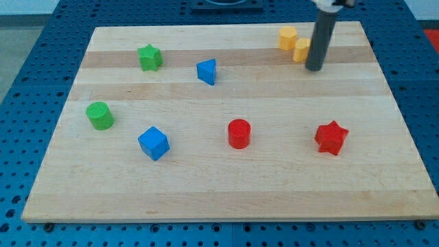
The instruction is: Push the red star towards the center
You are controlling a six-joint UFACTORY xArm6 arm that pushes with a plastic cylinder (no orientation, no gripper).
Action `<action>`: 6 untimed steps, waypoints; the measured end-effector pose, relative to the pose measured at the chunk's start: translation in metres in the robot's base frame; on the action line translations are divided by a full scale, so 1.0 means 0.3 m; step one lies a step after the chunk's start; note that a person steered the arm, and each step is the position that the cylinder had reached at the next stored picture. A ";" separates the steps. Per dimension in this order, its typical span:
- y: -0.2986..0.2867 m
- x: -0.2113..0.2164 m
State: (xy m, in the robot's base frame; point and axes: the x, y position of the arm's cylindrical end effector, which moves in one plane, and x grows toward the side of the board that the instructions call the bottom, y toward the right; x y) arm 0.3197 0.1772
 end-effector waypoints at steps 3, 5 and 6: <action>0.158 0.543; 0.007 0.777; 0.020 0.584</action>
